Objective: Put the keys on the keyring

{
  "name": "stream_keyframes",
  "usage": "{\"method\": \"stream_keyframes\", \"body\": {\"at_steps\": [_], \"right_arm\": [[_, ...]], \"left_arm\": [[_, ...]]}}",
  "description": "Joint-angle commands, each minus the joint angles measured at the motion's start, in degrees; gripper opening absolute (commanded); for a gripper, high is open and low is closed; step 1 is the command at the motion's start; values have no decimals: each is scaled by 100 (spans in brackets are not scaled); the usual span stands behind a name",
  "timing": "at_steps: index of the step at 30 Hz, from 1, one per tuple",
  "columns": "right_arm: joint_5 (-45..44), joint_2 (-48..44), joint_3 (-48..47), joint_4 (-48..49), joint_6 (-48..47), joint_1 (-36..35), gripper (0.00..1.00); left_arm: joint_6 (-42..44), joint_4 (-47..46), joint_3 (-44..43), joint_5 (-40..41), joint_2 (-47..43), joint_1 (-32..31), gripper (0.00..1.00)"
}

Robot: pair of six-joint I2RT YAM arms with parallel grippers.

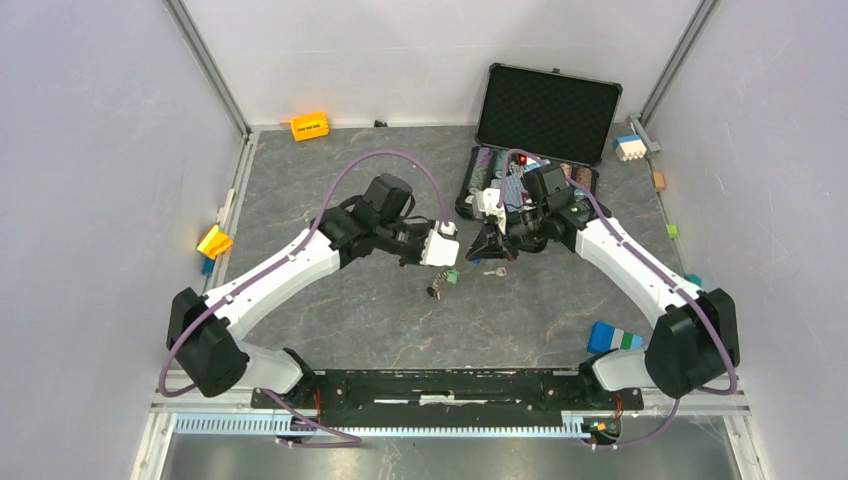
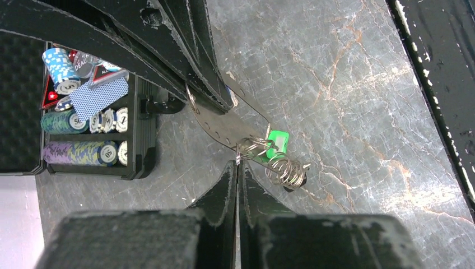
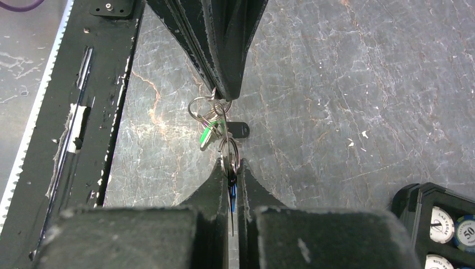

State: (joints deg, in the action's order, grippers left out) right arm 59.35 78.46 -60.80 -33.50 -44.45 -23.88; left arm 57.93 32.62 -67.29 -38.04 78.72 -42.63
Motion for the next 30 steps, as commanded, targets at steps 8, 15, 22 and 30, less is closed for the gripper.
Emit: {"method": "stream_keyframes", "body": {"at_steps": [8, 15, 22, 30], "right_arm": [[-371, 202, -602, 122, 261, 11, 64], [-1153, -100, -863, 518, 510, 25, 78], [-1111, -617, -746, 595, 496, 46, 68], [-21, -1078, -636, 477, 405, 46, 47]], "left_arm": [[-565, 592, -990, 100, 155, -162, 2], [-2797, 315, -1447, 1226, -6, -261, 2], [-2906, 134, -920, 1185, -418, -307, 2], [-2506, 68, -602, 821, -583, -307, 2]]}}
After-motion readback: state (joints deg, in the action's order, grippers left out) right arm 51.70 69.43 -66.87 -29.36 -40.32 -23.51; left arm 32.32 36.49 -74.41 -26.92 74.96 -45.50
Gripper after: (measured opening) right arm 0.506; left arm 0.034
